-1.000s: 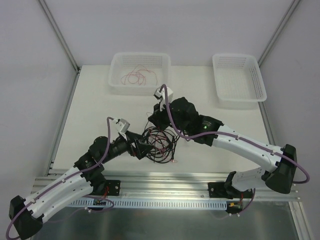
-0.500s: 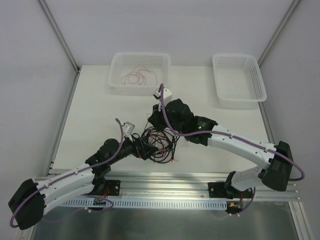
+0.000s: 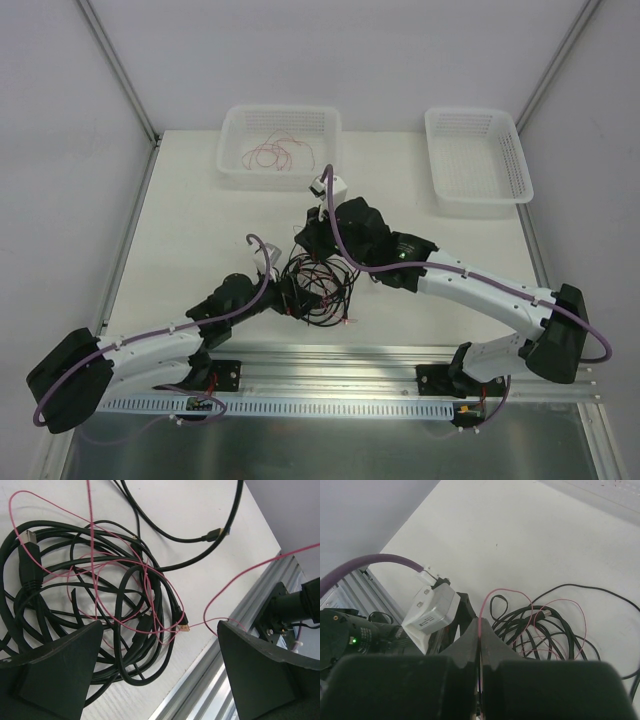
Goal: Untangle the cables
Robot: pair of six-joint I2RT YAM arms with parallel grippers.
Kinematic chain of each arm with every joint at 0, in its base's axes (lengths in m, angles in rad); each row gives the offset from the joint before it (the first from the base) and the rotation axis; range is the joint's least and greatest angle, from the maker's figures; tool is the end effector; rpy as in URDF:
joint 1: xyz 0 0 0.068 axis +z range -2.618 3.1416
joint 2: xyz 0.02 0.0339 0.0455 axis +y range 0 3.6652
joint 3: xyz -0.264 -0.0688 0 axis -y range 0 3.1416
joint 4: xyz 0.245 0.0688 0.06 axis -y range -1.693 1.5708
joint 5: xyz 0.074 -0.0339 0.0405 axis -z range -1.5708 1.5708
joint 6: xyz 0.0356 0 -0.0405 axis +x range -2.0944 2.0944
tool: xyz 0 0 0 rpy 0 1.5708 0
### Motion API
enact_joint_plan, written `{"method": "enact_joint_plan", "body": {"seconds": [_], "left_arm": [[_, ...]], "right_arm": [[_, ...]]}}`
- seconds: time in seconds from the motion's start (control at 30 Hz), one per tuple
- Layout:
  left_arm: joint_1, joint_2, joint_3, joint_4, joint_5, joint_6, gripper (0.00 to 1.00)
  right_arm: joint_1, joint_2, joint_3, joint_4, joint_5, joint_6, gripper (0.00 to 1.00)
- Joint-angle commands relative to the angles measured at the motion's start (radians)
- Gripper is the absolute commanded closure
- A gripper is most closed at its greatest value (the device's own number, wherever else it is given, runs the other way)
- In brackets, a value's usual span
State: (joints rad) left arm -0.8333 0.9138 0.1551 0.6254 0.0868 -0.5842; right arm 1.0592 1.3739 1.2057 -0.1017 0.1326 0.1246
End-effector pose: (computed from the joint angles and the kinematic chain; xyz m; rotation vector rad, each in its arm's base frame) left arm 0.1230 -0.1400 0.1830 0.2973 1.8131 -1.1060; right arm 0.1633 0.2813 0.3614 -0.7682 1.7349 0.7001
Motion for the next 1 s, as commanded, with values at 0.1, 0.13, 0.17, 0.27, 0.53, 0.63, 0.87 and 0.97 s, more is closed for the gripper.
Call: {"method": "enact_joint_plan", "body": {"seconds": [0.1,0.13,0.17,0.27,0.53,0.63,0.87,0.97], "left_arm": [[-0.032,0.049,0.05,0.112,-0.123,-0.017,0.02],[-0.035,0.056,0.058,0.114,-0.131,-0.02,0.02],[-0.038,0.057,0.063,0.12,-0.14,-0.019,0.03],[-0.043,0.072,0.083,0.129,-0.156,-0.023,0.07],[-0.059,0.152,0.124,0.166,-0.145,-0.048,0.33],[-0.061,0.149,0.126,0.166,-0.134,-0.055,0.53],[-0.062,0.024,0.156,0.018,-0.136,-0.046,1.0],[-0.061,-0.059,0.221,-0.138,-0.154,0.001,1.0]], "right_arm": [[0.012,-0.067,0.029,0.062,-0.011,0.023,0.99],[0.013,-0.068,0.029,0.062,-0.01,0.024,0.99],[0.013,-0.068,0.028,0.065,-0.011,0.024,0.99],[0.018,-0.07,0.02,0.077,-0.013,0.032,0.99],[0.022,-0.085,-0.003,0.092,-0.007,0.04,0.99],[0.022,-0.104,-0.015,0.082,0.025,0.026,0.99],[0.024,-0.171,-0.057,-0.005,0.11,0.015,0.9],[0.027,-0.232,-0.075,-0.044,0.122,-0.002,0.78]]}}
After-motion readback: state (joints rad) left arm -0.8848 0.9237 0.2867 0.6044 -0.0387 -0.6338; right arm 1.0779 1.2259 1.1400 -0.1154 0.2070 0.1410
